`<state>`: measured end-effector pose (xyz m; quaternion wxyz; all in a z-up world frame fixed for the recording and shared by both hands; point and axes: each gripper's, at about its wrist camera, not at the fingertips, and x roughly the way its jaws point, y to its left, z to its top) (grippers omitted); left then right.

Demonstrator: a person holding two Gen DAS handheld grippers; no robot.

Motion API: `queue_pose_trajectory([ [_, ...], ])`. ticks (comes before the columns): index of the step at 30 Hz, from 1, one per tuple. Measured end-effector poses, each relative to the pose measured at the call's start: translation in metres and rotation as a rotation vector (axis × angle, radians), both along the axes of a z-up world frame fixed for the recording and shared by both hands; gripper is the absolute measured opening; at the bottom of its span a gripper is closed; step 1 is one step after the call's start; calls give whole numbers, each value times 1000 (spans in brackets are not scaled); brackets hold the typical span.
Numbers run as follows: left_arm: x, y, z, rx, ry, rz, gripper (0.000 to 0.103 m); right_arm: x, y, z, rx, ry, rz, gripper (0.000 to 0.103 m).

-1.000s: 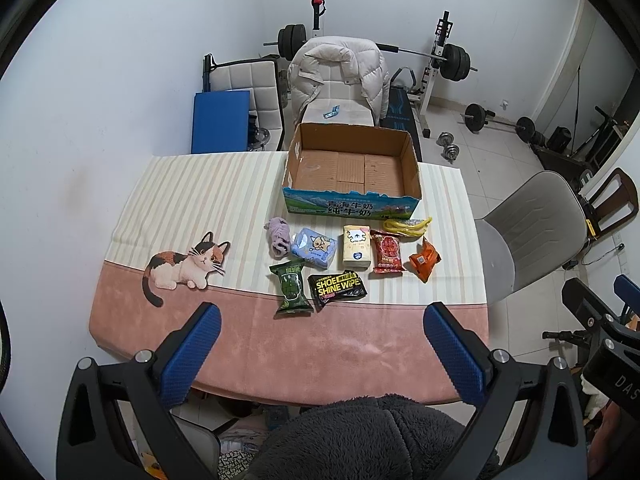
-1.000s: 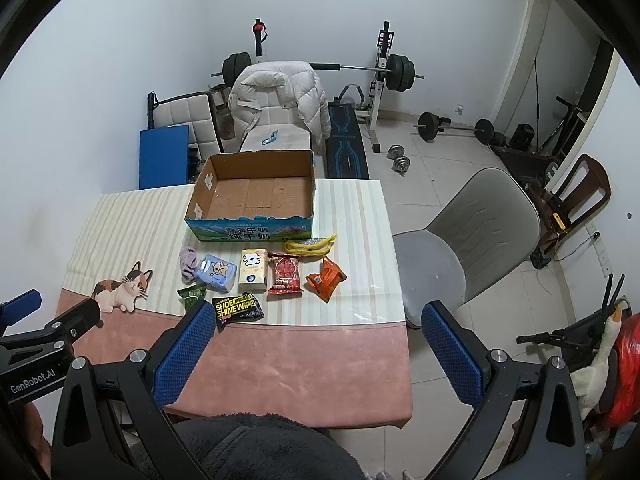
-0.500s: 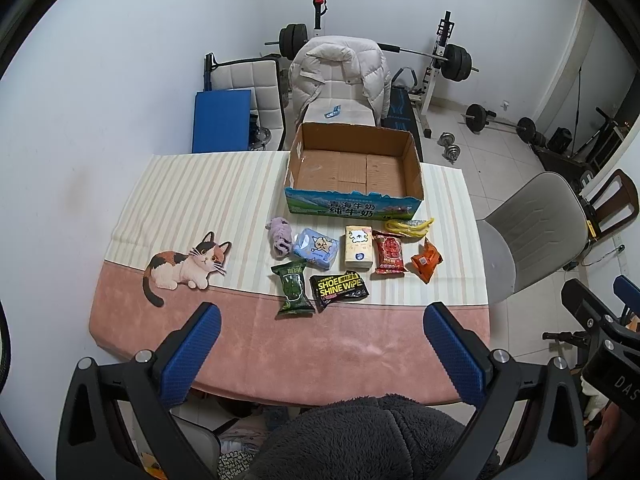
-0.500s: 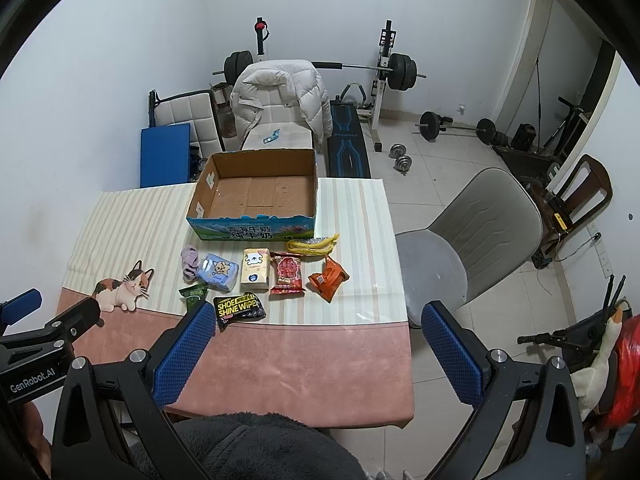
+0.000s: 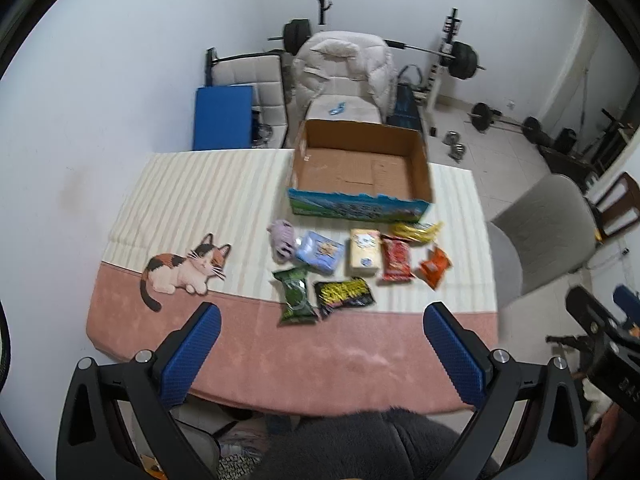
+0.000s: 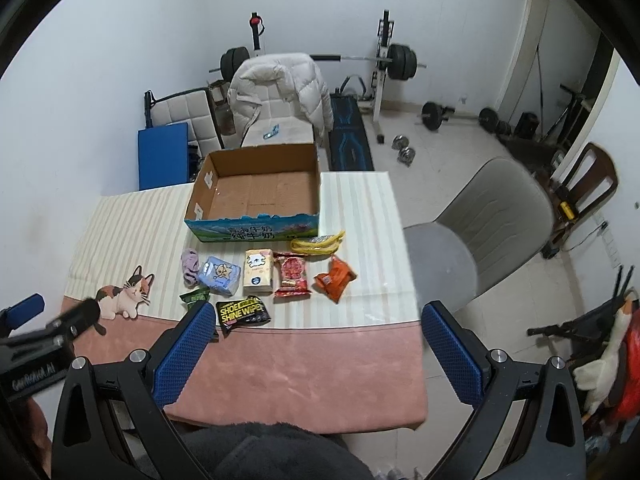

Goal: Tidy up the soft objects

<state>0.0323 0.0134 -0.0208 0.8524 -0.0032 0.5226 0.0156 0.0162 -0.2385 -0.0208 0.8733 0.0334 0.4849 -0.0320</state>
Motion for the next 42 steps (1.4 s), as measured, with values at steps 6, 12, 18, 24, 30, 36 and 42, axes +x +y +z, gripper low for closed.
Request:
queue_pose_trajectory([
  [6, 57, 30, -63, 7, 103, 72, 103, 62, 3, -70, 62, 100, 26, 103],
  [12, 106, 63, -156, -91, 277, 118, 102, 137, 22, -177, 109, 229, 57, 103],
  [18, 139, 79, -253, -155, 439, 149, 92, 200, 57, -281, 100, 362, 122, 103],
  [24, 157, 75, -347, -189, 605, 137, 79, 245, 88, -351, 139, 463, 150, 102],
  [30, 154, 78, -401, -196, 685, 156, 73, 277, 114, -398, 147, 543, 152, 94],
  [36, 149, 78, -421, -230, 688, 162, 52, 293, 122, -433, 162, 625, 125, 85],
  [42, 151, 78, -415, -218, 671, 155, 38, 297, 125, -457, 179, 665, 90, 68],
])
